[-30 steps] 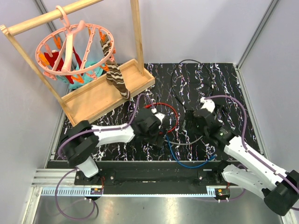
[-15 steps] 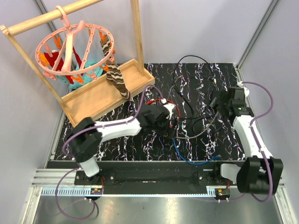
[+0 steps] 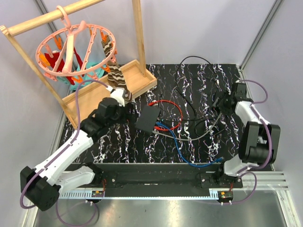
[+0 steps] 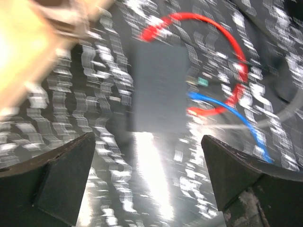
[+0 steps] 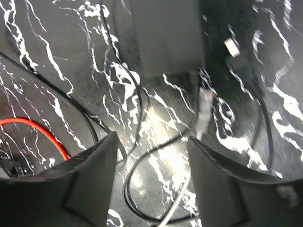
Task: Insert the plug into the switch port
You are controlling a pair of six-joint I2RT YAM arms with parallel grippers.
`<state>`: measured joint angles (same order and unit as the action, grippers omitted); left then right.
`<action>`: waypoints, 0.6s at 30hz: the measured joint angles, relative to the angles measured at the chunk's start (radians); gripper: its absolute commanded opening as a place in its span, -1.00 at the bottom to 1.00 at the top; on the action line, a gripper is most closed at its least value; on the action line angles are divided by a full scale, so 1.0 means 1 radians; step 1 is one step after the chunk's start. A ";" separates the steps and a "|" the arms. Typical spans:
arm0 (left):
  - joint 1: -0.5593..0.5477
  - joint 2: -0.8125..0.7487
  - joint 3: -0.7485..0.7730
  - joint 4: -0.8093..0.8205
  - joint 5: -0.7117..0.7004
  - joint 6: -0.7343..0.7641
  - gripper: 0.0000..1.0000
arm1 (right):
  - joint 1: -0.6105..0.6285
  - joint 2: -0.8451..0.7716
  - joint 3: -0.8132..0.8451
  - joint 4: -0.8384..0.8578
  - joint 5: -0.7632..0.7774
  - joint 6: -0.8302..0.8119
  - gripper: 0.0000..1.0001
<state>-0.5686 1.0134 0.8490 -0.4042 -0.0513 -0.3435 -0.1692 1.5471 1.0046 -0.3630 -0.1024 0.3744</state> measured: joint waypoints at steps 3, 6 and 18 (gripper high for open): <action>0.016 -0.029 -0.001 -0.011 -0.101 0.061 0.98 | 0.008 0.067 0.055 0.006 -0.023 -0.016 0.01; 0.026 -0.028 -0.028 0.002 -0.183 0.106 0.98 | 0.029 0.145 0.129 0.009 -0.031 -0.024 -0.01; 0.118 -0.028 -0.088 0.005 -0.325 0.190 0.98 | 0.095 0.303 0.171 -0.028 0.014 -0.013 -0.17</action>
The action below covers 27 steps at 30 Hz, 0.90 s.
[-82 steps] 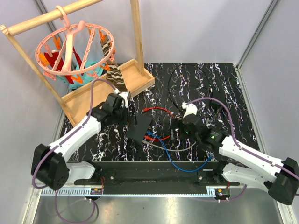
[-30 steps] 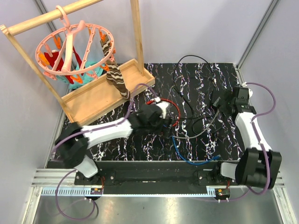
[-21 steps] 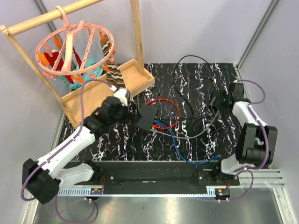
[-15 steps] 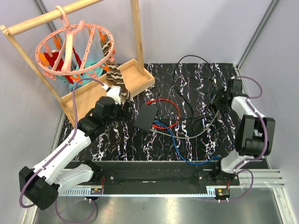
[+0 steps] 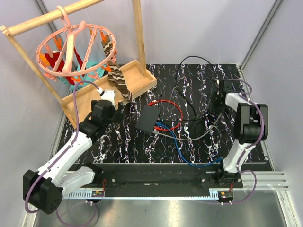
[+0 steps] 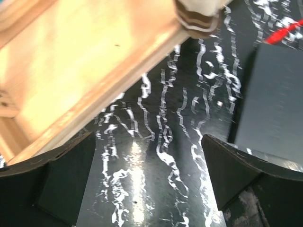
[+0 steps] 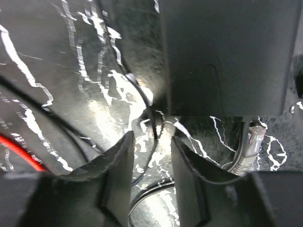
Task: Insert the plug into the switch port
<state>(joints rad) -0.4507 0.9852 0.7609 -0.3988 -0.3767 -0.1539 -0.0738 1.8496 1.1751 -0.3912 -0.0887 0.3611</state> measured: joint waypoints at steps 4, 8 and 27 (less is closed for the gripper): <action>0.016 -0.015 -0.006 0.005 -0.013 0.003 0.98 | 0.010 0.018 -0.003 0.004 0.003 0.008 -0.24; 0.026 -0.026 -0.006 0.005 -0.005 0.002 0.98 | 0.047 0.033 0.013 -0.002 -0.008 0.021 -0.51; 0.010 -0.046 -0.006 -0.021 0.070 -0.057 0.98 | 0.067 -0.188 0.147 -0.120 0.054 0.002 -1.00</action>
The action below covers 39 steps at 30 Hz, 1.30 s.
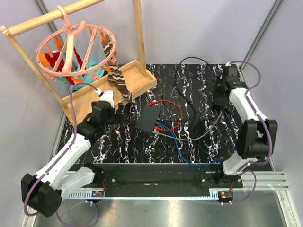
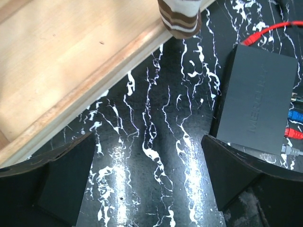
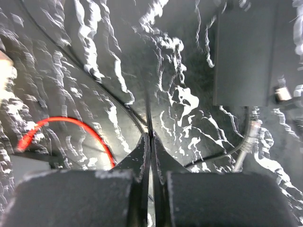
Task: Insert the plug into the switch port
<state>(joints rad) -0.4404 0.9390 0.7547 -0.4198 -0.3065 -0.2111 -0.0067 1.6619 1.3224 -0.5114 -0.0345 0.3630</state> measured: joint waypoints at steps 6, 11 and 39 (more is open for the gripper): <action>0.000 0.058 0.001 -0.002 0.008 -0.020 0.98 | 0.000 -0.220 -0.091 0.019 0.099 -0.008 -1.00; 0.000 0.103 0.026 0.001 0.007 -0.022 0.97 | -0.021 -0.386 -0.299 0.006 0.194 0.001 -0.99; 0.000 0.141 0.047 0.029 0.010 -0.008 0.98 | 0.265 -0.330 -0.499 0.069 -0.385 -0.228 0.28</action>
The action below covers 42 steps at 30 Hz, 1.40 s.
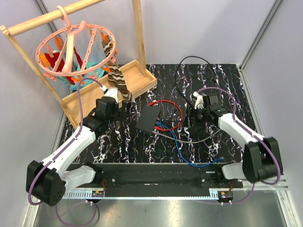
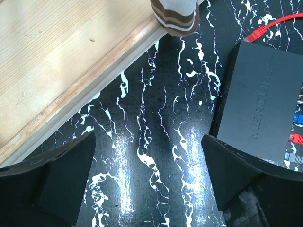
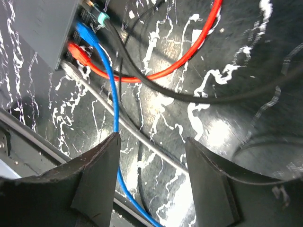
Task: Insert the plug into the switch port
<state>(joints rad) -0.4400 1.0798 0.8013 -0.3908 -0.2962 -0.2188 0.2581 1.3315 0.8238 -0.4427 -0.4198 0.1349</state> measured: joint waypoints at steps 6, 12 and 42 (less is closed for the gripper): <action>0.000 0.000 0.000 0.000 0.002 0.000 0.98 | 0.029 0.152 0.000 0.051 -0.079 -0.003 0.24; 0.000 0.000 0.000 0.000 0.007 -0.001 0.98 | 0.043 0.224 0.003 0.061 -0.141 -0.003 0.11; 0.001 0.012 0.113 -0.043 0.173 -0.121 0.98 | -0.013 -0.114 0.479 -0.581 0.306 0.108 -1.00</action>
<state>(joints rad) -0.4393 1.0916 0.9146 -0.4335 -0.1234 -0.3401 0.2451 1.2179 1.3025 -1.0237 -0.1139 0.2424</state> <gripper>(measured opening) 0.984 0.009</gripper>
